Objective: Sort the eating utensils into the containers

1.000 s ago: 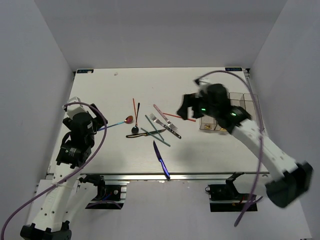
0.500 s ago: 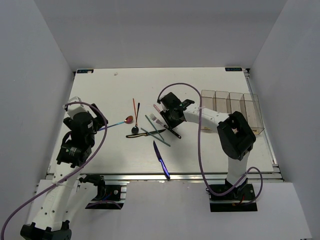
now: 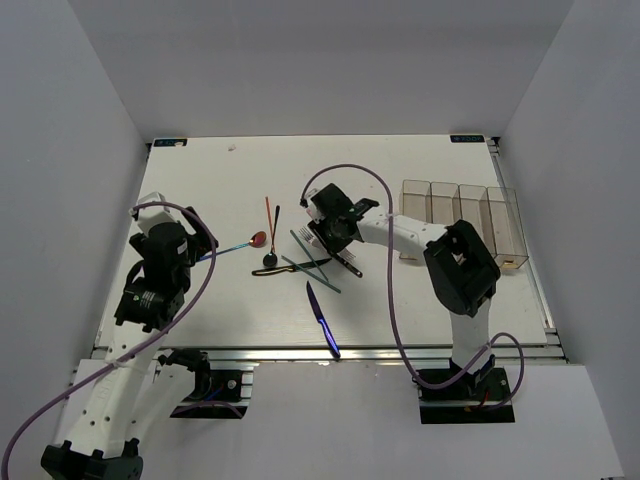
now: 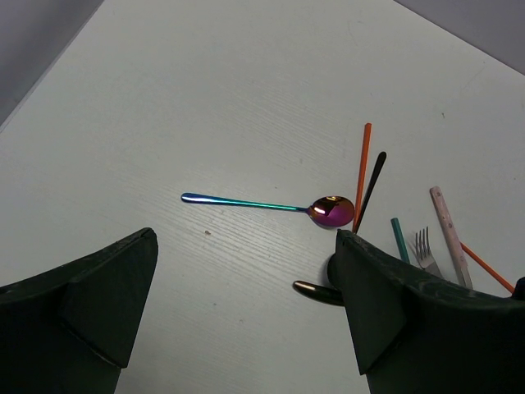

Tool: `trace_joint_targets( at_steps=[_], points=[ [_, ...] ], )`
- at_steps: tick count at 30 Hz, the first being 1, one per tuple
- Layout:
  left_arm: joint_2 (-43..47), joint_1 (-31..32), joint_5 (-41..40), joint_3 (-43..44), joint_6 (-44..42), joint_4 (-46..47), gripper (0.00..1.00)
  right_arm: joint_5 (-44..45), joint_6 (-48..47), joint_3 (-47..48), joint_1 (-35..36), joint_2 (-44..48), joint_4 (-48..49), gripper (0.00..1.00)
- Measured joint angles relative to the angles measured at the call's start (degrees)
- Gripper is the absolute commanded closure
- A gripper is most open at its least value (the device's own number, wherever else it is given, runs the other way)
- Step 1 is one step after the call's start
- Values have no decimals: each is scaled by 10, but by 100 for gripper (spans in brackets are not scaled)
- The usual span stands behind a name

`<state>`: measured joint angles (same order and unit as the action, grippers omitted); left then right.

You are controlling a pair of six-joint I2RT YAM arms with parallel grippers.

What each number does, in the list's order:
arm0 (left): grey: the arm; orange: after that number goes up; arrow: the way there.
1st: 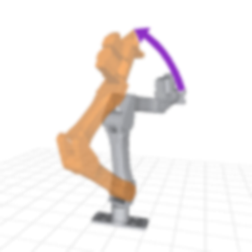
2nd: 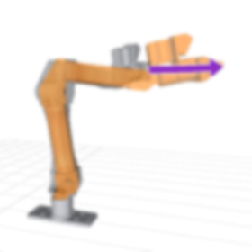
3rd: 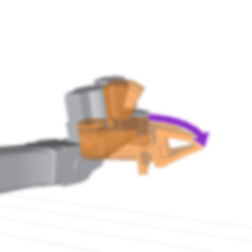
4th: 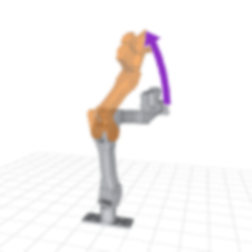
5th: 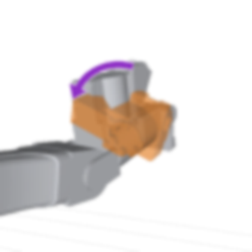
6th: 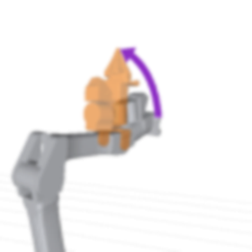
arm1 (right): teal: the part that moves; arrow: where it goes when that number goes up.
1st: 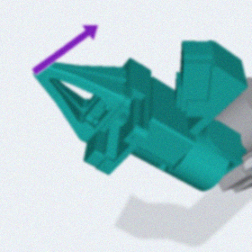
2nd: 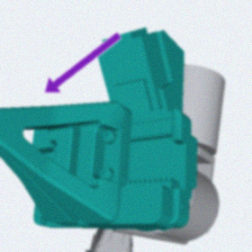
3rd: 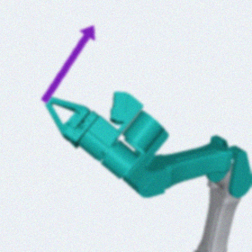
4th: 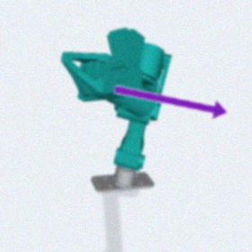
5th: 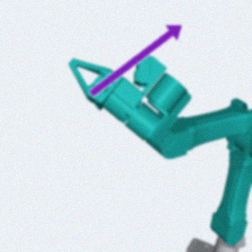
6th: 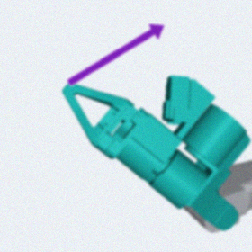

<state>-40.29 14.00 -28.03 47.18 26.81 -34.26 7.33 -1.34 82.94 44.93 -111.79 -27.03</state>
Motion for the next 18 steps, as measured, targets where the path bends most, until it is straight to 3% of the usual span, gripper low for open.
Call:
trace_joint_targets(
  at_steps=[10, 16, 18],
  points=[
    [10, 0, 5, 0, -1, 0, 2, -3, -10, 7, 2, -50, 8, 64],
    [11, 0, 10, 0, -2, 1, 2, -2, -15, 15, 2, -61, 19, 70],
    [10, 0, 11, 0, -2, 1, 2, -4, -17, 17, 2, -64, 22, 76]
  ],
)
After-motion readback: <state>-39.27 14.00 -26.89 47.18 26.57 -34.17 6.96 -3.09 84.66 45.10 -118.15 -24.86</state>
